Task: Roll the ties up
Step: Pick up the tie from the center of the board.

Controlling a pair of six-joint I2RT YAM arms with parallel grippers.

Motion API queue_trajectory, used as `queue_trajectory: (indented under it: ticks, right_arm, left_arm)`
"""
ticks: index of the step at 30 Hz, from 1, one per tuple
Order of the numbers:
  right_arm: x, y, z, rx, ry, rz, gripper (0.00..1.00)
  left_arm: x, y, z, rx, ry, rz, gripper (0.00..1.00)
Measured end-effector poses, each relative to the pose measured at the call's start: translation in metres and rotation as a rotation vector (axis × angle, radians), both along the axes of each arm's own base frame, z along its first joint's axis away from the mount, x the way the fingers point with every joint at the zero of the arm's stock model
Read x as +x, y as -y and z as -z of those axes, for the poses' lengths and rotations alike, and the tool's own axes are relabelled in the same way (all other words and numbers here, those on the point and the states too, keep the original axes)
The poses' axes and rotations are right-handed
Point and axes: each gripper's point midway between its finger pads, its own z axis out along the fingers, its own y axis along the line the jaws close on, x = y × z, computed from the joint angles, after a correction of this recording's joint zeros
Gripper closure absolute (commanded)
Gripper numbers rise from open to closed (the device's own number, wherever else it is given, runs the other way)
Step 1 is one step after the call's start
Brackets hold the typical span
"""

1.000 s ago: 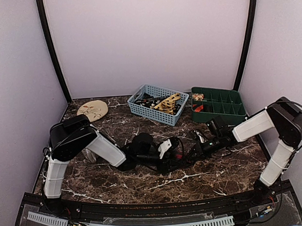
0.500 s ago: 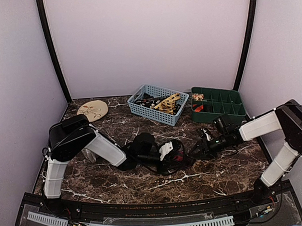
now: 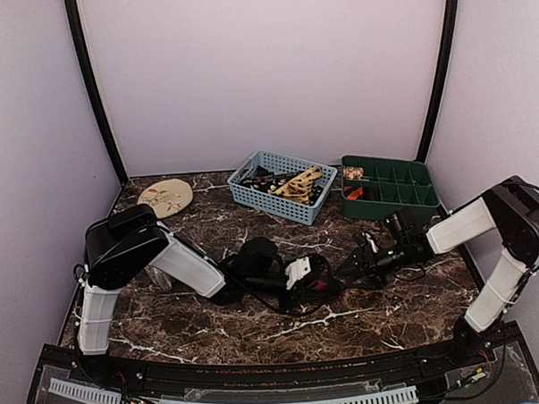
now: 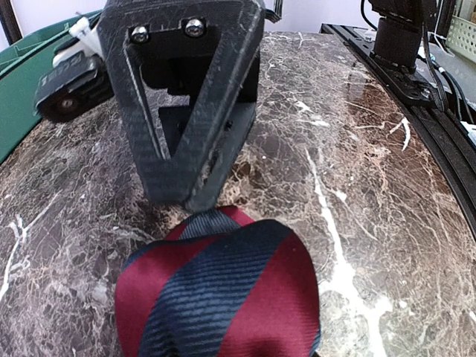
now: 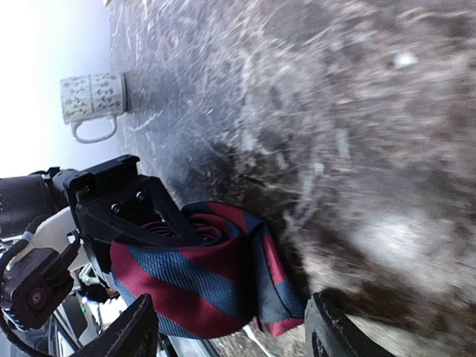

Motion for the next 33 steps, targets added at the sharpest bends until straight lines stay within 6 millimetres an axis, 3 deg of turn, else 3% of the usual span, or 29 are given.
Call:
queue_trajectory:
  ticks: [6, 19, 26, 28, 33]
  right_arm:
    - [-0.010, -0.021, -0.003, 0.075, -0.030, -0.050, 0.31]
    - [-0.017, -0.033, -0.011, 0.126, -0.004, -0.056, 0.26]
    - [-0.018, -0.040, -0.014, 0.126, 0.025, -0.083, 0.30]
    - [-0.018, -0.041, -0.013, 0.123, 0.028, -0.085, 0.39]
    - [-0.018, -0.042, -0.012, 0.113, 0.044, -0.092, 0.75]
  left_arm:
    - [0.000, 0.000, 0.000, 0.001, 0.009, 0.004, 0.89]
    - [0.000, 0.000, -0.001, 0.000, 0.014, 0.006, 0.89]
    - [0.000, 0.000, -0.001, 0.000, 0.015, 0.007, 0.89]
    - [0.000, 0.000, -0.001, 0.000, 0.016, 0.007, 0.89]
    - [0.000, 0.000, -0.001, 0.000, 0.016, 0.008, 0.88]
